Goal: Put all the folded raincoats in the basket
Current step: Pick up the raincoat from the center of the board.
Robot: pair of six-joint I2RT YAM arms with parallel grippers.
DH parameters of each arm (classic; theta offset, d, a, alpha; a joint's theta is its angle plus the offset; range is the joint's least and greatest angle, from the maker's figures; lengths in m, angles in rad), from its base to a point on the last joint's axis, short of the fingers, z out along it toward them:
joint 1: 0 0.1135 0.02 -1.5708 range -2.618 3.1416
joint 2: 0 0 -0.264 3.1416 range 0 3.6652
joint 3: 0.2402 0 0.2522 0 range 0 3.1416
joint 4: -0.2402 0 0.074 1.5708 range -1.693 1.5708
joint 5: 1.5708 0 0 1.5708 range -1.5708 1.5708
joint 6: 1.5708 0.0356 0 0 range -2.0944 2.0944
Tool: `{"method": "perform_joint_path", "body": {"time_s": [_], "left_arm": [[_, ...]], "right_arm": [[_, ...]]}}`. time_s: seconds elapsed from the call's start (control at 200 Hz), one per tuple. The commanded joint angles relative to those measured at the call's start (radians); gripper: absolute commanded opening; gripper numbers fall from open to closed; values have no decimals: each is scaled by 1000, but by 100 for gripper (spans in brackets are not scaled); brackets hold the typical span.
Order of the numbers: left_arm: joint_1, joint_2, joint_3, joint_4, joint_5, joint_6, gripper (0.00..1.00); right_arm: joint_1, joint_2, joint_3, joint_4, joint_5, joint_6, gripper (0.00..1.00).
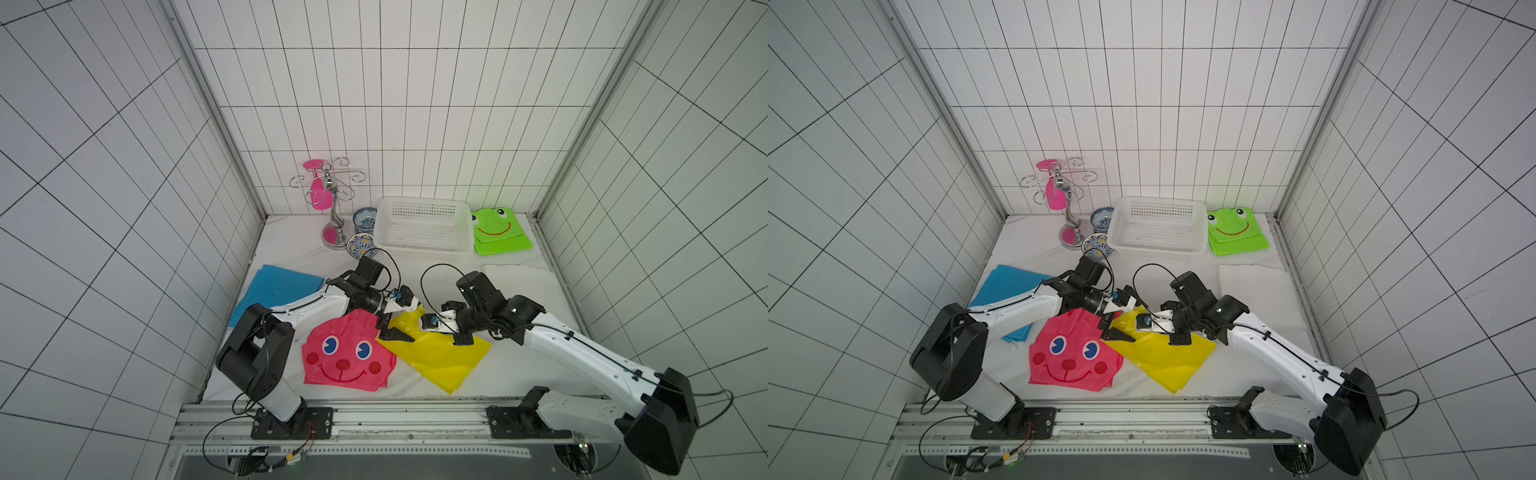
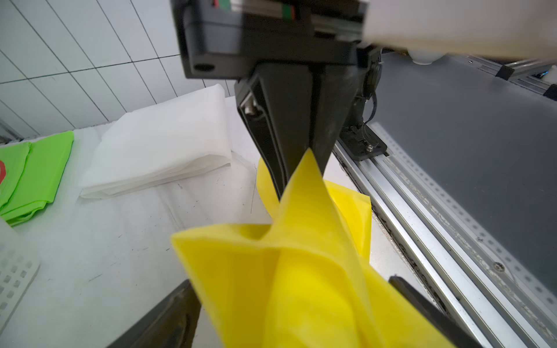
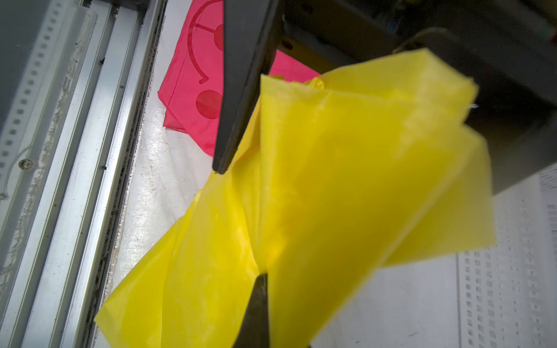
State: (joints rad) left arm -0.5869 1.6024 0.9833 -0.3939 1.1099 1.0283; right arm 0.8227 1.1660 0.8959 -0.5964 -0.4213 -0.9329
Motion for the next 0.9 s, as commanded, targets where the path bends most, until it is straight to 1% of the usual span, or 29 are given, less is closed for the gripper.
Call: {"method": "perform_joint_path", "body": {"time_s": [0.0,0.035,0.09,0.16,0.205,0.25,0.27,0.32,0.34,0.37,0.45,0.475,0.525,0.565,0.58,0.6,0.615,0.63,0.635,0.645,0.665,0.67,0.675,0.685,0.7,0.79,0.84,0.894], "left_arm": [[-12,14,11,-89,31,100,89],[-8,13,9,-98,22,102,80],[9,5,11,-133,13,118,70],[47,-12,11,-166,20,123,61],[71,-27,11,-197,22,133,60],[90,-42,9,-217,20,140,52],[98,-49,8,-223,18,139,48],[114,-62,4,-235,15,139,29],[120,-65,2,-236,15,134,25],[125,-73,-3,-235,19,127,21],[133,-85,-14,-238,35,122,19],[132,-87,-19,-239,39,122,14],[131,-88,-23,-236,42,119,13],[132,-87,-22,-225,38,102,16],[133,-87,-22,-217,34,90,19],[135,-87,-18,-207,30,72,28],[140,-87,-14,-204,30,60,38],[146,-87,-8,-203,33,53,50],[147,-87,-5,-205,35,52,52],[153,-88,-2,-207,39,50,64],[164,-88,9,-213,49,49,84],[168,-89,12,-216,51,49,87],[171,-90,15,-218,56,49,92],[178,-91,20,-221,63,47,97],[189,-93,28,-223,79,44,98],[227,-110,70,-231,144,25,98],[219,-109,92,-240,151,35,98],[181,-98,115,-241,124,33,98]], "right_arm": [[9,-13,24,-8,29,1,0],[6,-12,26,-5,37,18,0],[1,-7,35,-9,54,52,0],[-17,5,53,-26,51,93,0],[-29,10,62,-39,33,107,0],[-38,11,67,-45,15,120,0],[-41,9,69,-42,7,128,0],[-53,11,74,-42,-13,143,2],[-57,12,77,-42,-21,149,3],[-62,13,80,-40,-30,157,6],[-77,14,89,-30,-53,182,7],[-82,16,92,-27,-61,190,8],[-85,17,96,-29,-73,193,7],[-86,17,97,-32,-76,185,1],[-87,15,98,-37,-76,179,0],[-86,14,98,-41,-74,169,0],[-85,15,99,-45,-71,163,0],[-85,15,100,-50,-69,156,0],[-85,15,99,-52,-67,152,0],[-86,14,98,-53,-63,147,0],[-85,12,95,-55,-54,141,0],[-84,12,94,-54,-50,139,0],[-83,12,93,-53,-47,139,0],[-82,12,90,-53,-39,137,0],[-80,11,88,-52,-29,132,0],[-64,5,71,-58,-2,88,0],[-49,-3,59,-58,8,58,0],[-33,-6,46,-44,39,40,0]]}}
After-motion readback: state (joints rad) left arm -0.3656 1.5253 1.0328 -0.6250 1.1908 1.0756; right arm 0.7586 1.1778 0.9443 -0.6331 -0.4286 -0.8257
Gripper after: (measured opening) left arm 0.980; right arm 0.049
